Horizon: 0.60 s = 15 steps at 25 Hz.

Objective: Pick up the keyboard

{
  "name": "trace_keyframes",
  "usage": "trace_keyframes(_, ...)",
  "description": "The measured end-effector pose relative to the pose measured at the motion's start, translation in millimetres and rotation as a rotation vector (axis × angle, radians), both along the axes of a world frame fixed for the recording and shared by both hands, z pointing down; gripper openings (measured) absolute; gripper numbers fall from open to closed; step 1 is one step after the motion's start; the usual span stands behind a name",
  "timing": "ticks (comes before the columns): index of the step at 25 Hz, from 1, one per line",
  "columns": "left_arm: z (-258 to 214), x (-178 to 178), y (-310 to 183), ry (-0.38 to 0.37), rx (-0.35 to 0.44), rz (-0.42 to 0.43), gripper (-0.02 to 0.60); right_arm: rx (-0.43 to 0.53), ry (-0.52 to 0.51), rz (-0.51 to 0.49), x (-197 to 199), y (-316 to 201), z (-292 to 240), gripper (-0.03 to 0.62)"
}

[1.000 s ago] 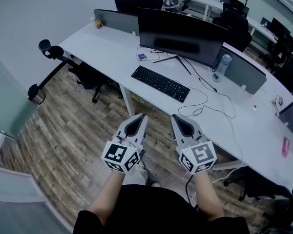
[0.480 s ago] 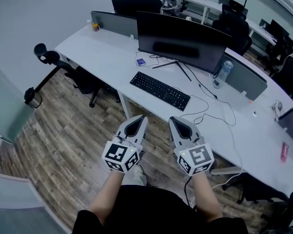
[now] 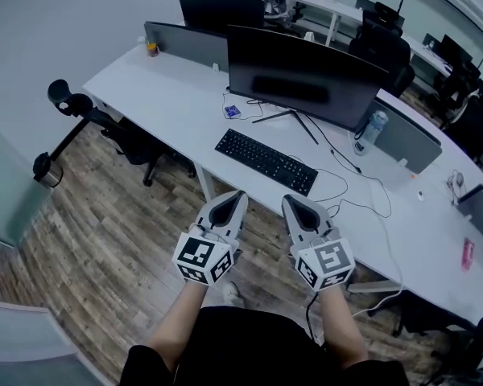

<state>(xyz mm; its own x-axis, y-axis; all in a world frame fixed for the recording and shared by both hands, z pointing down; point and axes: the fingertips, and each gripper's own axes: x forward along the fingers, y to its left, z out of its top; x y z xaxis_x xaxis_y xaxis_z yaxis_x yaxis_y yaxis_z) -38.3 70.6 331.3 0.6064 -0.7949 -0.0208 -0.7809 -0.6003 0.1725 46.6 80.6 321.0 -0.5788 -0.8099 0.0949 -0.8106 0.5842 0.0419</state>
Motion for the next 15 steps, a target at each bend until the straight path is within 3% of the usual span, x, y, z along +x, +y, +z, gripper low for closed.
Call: trace_keyframes(15, 15.4, -37.0, -59.6, 0.003, -0.017, 0.048, 0.008, -0.013, 0.045, 0.044, -36.2, -56.8, 9.8, 0.005)
